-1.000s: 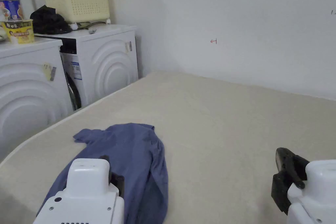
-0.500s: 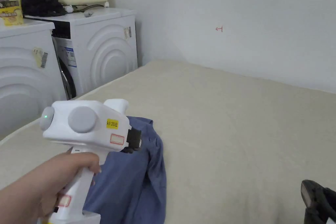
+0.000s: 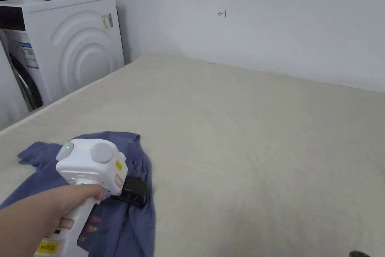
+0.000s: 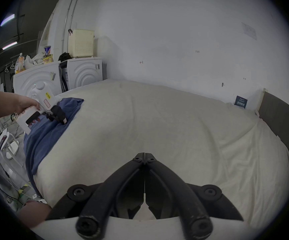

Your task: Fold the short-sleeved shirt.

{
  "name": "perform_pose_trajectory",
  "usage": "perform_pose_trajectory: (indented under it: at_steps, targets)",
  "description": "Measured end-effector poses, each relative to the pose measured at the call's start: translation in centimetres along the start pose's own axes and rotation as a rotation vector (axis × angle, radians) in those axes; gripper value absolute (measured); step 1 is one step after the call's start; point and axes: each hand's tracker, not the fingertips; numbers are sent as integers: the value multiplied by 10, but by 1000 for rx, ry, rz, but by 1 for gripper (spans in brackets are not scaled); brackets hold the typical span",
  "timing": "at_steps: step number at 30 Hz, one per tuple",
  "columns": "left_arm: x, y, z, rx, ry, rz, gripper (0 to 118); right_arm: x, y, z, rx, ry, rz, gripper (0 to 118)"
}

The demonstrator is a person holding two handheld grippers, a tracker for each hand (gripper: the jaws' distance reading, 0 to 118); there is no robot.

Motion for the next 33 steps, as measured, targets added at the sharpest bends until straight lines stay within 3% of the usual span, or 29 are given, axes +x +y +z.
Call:
perform_pose_trajectory:
  at_steps: [4,6,7,9,11,17,21,29,33]
  targets:
    - [7,-8,9,27,55,-46,117,0,-3,-3,-17,26,-30,0]
    - [10,-11,17,37,65,-77,105,0,-2,-3,-24,39,-43,0]
    - [12,-12,22,55,72,-92,80,0,-1,-1,-26,45,-47,0]
    - [19,-18,41,154,74,-118,5,2,1,5,-22,56,-51,0]
    - [24,-34,64,166,194,-129,5,4,4,15,-3,66,-63,0]
    - [30,-47,160,267,92,-82,5,20,10,56,64,34,-76,0]
    - [60,-47,239,388,37,-183,5,45,10,84,95,11,-126,0]
    - [201,-70,377,631,-183,-444,5,96,9,135,163,-94,-178,0]
    - [285,-77,392,541,-410,-473,5,117,5,155,185,-121,-209,0]
